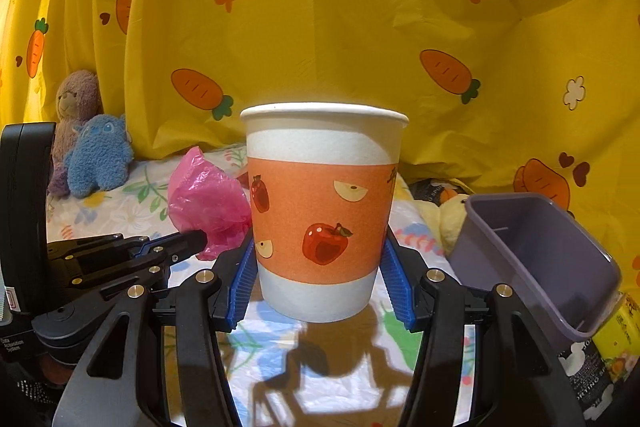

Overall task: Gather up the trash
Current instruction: 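Carry the orange cup and pink bag toward the grey bin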

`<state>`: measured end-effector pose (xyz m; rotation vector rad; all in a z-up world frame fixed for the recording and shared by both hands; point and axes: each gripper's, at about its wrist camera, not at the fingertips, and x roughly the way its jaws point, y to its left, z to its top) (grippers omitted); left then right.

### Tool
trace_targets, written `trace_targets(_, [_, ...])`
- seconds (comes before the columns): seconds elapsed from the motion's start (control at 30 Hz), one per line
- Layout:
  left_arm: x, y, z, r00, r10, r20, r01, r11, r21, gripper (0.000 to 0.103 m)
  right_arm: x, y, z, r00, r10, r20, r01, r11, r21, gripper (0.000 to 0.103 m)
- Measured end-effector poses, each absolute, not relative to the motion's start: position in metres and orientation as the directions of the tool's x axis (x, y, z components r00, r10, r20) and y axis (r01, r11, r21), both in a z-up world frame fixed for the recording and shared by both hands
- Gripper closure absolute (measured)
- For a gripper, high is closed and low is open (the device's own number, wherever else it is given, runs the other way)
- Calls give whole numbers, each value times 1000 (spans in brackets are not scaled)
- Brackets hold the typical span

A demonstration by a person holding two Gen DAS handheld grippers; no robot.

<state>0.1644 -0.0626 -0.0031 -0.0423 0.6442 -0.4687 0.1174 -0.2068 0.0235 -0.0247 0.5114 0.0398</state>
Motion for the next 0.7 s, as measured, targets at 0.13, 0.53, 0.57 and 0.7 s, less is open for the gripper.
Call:
trace_targets(0.13, [158, -98, -4, 672, -474, -568, 454, 871, -190, 103, 106, -236, 24, 875, -14, -484, 13, 1000, -6, 47])
trace_targets(0.53, [150, -159, -9, 620, -529, -579, 531, 827, -187, 103, 88, -298, 23, 875, -101, -474, 119, 993, 8, 47])
trace_targets(0.57, [150, -162, -9, 617, -532, -579, 534, 824, -188, 103, 87, -301, 24, 875, -105, -473, 123, 992, 8, 47])
trace_targets(0.7, [149, -175, -10, 607, -540, -584, 550, 815, -182, 103, 84, -310, 24, 874, -118, -471, 138, 990, 10, 47])
